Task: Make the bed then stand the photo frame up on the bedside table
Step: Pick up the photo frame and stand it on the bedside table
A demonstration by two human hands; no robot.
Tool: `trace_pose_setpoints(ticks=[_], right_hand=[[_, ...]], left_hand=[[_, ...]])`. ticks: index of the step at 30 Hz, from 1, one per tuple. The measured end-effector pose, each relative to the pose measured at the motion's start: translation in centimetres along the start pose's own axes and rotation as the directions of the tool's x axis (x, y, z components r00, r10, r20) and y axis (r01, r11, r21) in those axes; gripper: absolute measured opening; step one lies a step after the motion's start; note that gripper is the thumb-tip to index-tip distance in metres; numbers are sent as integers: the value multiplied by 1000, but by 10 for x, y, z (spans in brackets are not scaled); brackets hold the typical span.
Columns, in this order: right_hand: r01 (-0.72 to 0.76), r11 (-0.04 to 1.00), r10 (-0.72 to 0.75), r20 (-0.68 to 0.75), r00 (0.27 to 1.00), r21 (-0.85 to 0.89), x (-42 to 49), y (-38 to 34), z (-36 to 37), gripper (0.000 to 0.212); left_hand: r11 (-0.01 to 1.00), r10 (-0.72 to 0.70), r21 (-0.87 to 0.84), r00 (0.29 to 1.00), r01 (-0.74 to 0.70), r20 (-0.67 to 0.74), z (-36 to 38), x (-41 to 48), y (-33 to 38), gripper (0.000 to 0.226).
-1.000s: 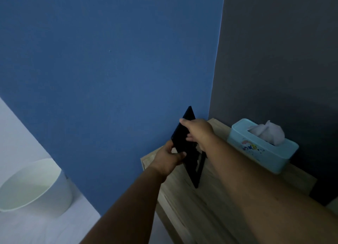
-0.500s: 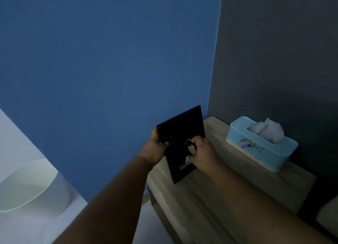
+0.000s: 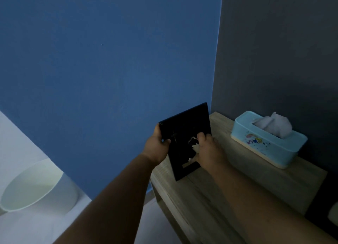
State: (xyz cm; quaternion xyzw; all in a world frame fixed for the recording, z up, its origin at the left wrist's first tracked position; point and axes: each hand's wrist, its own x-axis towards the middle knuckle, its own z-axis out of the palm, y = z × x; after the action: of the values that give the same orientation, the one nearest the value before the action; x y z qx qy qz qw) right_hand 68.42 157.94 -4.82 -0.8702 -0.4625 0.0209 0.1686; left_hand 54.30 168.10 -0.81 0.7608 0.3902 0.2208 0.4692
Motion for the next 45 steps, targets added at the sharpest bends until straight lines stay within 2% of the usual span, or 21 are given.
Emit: trace_pose_setpoints(ticks=[2, 5, 8, 11, 12, 14, 16, 19, 21, 27, 31, 34, 37, 40, 45], right_hand=[[117, 980, -119, -1, 993, -160, 2, 0, -15, 64], [281, 882, -286, 46, 957, -379, 7, -4, -39, 58], [307, 848, -300, 86, 950, -432, 7, -2, -51, 52], [261, 923, -248, 81, 965, -281, 2, 4, -47, 48], [242, 955, -235, 56, 970, -171, 2, 4, -44, 50], [159, 971, -158, -21, 987, 177, 2, -2, -41, 54], [64, 868, -34, -69, 997, 493, 2, -14, -42, 55], [32, 727, 41, -91, 995, 686, 2, -28, -42, 58], [50, 690, 39, -106, 994, 722, 0, -31, -42, 63], [115, 677, 1, -157, 988, 727, -10, -30, -41, 71], [152, 653, 18, -216, 976, 742, -14, -25, -44, 54], [202, 549, 49, -273, 961, 811, -20, -22, -49, 24], [167, 401, 179, -256, 950, 901, -22, -20, -51, 20], [86, 282, 331, -181, 926, 955, -19, -15, -52, 22], [112, 113, 439, -151, 886, 987, -16, -8, -60, 23]], left_hand=[[999, 17, 41, 999, -16, -45, 2, -2, 3, 58], [993, 52, 111, 995, -43, -80, 7, -8, 8, 56], [990, 73, 124, 994, -62, -81, 13, -13, 11, 58], [997, 51, 68, 997, -48, -52, 14, -17, 16, 61], [997, 56, 49, 998, -54, -36, 14, -19, 17, 62], [997, 77, 12, 997, -77, 3, 12, -21, 17, 66], [996, 86, -38, 995, -85, 47, 11, -22, 16, 73], [987, 100, -138, 987, -83, 123, 12, -26, 16, 79], [980, 126, -174, 979, -97, 161, 15, -30, 19, 80], [958, 169, -267, 960, -107, 222, 25, -35, 29, 86], [950, 217, -279, 940, -142, 262, 32, -37, 40, 87], [950, 229, -276, 927, -146, 298, 35, -35, 46, 88], [963, 192, -250, 911, -103, 365, 38, -34, 52, 91], [965, 164, -252, 910, -69, 380, 40, -31, 53, 92], [979, 115, -201, 926, -43, 360, 41, -21, 51, 85]])
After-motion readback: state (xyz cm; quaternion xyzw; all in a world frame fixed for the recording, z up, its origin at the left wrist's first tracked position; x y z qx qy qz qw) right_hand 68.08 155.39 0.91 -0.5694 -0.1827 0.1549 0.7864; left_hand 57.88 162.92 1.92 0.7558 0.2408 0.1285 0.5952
